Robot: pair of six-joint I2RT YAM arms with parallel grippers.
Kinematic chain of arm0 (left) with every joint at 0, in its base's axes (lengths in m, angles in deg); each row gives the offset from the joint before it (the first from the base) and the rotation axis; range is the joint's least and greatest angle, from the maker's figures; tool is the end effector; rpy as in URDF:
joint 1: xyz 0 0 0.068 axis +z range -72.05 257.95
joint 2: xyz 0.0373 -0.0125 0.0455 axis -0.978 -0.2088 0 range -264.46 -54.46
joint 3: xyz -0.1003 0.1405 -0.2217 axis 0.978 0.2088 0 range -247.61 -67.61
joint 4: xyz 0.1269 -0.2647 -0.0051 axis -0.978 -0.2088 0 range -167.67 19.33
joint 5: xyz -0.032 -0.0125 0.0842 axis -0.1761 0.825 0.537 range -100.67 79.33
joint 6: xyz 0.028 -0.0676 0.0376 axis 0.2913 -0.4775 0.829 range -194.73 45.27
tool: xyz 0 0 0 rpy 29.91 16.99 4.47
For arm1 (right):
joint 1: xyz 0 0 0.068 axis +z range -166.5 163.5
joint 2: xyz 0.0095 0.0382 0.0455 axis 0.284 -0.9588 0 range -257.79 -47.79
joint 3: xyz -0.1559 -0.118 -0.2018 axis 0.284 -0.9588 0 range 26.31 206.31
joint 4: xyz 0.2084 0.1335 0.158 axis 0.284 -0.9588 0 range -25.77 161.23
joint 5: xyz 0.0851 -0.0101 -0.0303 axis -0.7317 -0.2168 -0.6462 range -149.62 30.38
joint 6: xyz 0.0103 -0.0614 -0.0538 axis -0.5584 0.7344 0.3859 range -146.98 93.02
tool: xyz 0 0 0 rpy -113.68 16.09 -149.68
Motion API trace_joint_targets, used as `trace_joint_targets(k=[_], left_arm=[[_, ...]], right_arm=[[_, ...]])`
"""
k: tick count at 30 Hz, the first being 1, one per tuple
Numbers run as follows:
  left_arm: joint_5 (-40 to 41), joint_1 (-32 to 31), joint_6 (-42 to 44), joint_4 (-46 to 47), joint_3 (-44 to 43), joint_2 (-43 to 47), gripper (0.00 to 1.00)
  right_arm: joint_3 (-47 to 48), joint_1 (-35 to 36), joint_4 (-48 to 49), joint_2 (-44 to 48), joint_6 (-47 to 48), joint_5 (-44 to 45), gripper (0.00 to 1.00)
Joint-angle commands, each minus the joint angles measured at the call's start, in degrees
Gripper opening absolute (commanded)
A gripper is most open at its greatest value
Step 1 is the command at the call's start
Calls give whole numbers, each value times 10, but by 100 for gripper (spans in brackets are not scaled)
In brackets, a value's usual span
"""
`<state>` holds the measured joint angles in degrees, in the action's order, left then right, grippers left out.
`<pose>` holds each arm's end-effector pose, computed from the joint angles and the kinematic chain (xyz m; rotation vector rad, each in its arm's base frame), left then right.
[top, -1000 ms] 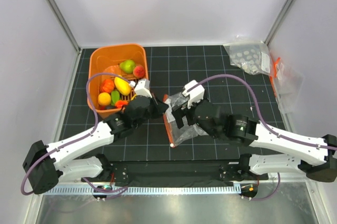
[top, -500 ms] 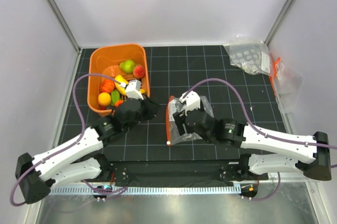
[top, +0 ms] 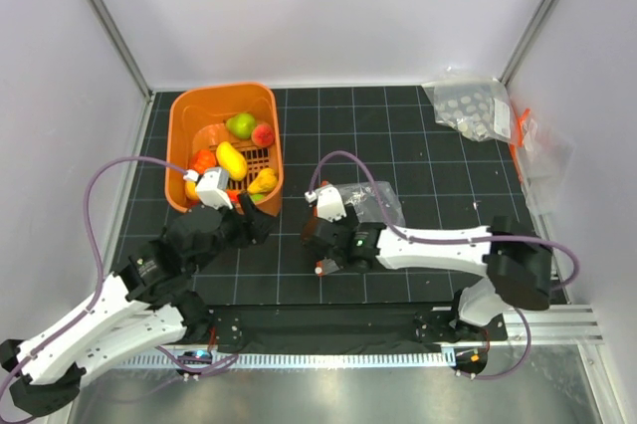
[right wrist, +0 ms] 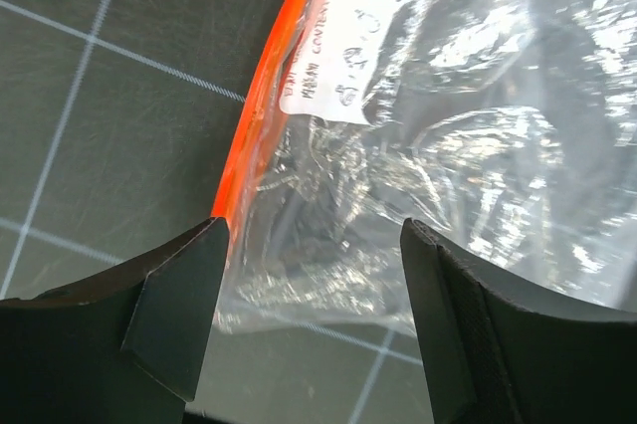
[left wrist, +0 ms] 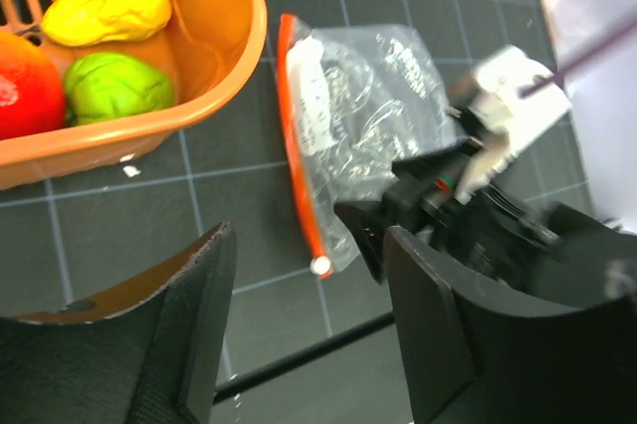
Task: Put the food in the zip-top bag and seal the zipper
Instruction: Pick up the zipper food storage bag at the center of the board.
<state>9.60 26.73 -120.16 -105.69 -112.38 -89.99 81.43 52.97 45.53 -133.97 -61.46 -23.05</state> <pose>0.1391 -0.1335 0.3144 -0.1264 2.0623 -0.7182 0.1605 0.3070 0.1827 -0.4745 2.2590 0.0726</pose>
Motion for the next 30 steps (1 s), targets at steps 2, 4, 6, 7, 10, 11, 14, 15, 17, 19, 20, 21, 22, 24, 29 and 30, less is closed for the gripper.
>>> trace_joint_targets(k=[2, 4, 6, 7, 10, 11, 14, 15, 17, 19, 20, 21, 22, 24, 29, 30], left_arm=[[-21, 3, 29, -76, -45, -7, 66], [-23, 2, 35, -89, -54, -9, 67], [-24, 3, 43, -101, -64, -10, 68], [-26, 2, 46, -106, -65, -9, 68], [-25, 2, 51, -109, -67, -6, 69], [-25, 2, 53, -110, -66, -3, 69], [-25, 3, 55, -115, -67, -1, 70], [-25, 2, 56, -116, -67, -1, 70], [-26, 3, 58, -116, -67, -1, 70], [-27, 3, 59, -116, -66, -2, 70], [-26, 3, 60, -113, -65, -3, 70], [-27, 3, 60, -111, -61, -5, 70], [-28, 3, 61, -109, -59, -6, 70], [-39, 3, 65, -99, -52, -12, 71], [-75, 3, 70, -62, -37, -49, 74], [-93, 3, 68, -54, -32, -57, 77]], right_arm=[[48, -14, 39, -70, -40, -4, 73], [59, -17, 44, -90, -41, -9, 70], [74, -22, 53, -109, -41, -19, 70], [78, -23, 54, -118, -40, -19, 69], [90, -31, 61, -144, -46, -22, 65], [91, -33, 64, -151, -48, -23, 64], [88, -39, 72, -156, -55, -31, 57], [88, -41, 75, -160, -56, -33, 55], [86, -43, 78, -163, -57, -41, 50], [85, -44, 80, -167, -59, -46, 36], [83, -44, 81, -166, -60, -45, 22], [81, -43, 82, -163, -63, -46, 16], [76, -44, 85, -148, -64, -45, 10], [47, -44, 103, -119, -68, -44, 1], [-60, -44, 150, 50, -72, -49, 1], [-75, -44, 159, 82, -72, -52, 1]])
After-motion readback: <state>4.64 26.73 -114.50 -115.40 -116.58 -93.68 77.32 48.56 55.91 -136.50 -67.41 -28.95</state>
